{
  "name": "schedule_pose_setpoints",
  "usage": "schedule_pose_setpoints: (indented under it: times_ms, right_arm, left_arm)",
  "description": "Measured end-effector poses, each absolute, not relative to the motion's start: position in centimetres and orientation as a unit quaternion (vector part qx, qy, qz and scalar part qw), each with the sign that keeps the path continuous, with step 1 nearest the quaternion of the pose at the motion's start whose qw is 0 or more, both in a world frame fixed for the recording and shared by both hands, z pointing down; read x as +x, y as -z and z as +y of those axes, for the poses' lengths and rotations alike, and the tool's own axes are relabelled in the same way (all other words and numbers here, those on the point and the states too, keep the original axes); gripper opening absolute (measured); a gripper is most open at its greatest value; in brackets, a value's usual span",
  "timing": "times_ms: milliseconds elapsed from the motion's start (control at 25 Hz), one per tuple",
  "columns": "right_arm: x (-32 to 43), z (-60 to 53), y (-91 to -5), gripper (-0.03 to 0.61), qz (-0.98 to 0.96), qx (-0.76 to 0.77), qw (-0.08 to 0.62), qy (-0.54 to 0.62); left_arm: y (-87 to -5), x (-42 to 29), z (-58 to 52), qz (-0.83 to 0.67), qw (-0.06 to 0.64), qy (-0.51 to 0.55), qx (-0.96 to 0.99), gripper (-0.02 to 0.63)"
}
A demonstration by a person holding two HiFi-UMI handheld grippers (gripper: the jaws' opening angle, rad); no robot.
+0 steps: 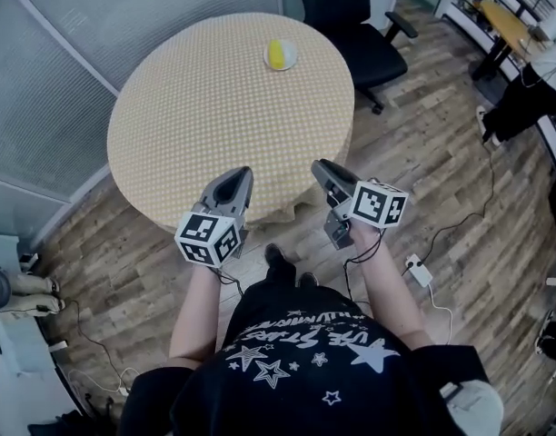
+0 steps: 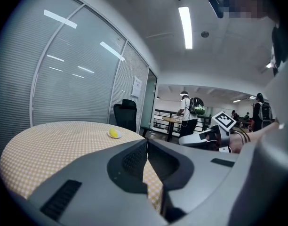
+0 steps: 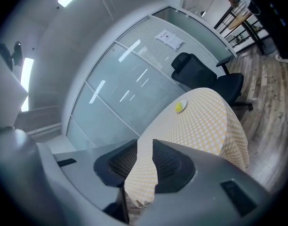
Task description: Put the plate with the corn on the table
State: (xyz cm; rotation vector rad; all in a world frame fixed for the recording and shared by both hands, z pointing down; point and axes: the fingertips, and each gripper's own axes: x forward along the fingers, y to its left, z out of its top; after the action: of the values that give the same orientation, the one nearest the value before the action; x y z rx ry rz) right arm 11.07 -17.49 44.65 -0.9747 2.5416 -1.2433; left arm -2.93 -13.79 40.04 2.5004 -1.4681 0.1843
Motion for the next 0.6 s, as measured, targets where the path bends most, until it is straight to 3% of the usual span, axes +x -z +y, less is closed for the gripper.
schedule_pose_setpoints:
  times_ms: [240, 600]
  right_arm:
    - [11.1, -15.2, -44.6, 0.064, 0.865, -0.307, 0.05, 0.393]
    - [9.4, -12.8, -42.7, 0.049, 0.881, -0.298, 0.04, 0.365]
  left_arm:
    - [-40.3, -2.6, -10.6, -0.525, 0.123, -0.065, 0.84, 0.008]
    - [-38.8, -3.4, -9.1, -0.517, 0.109, -0.049, 0.847, 0.008]
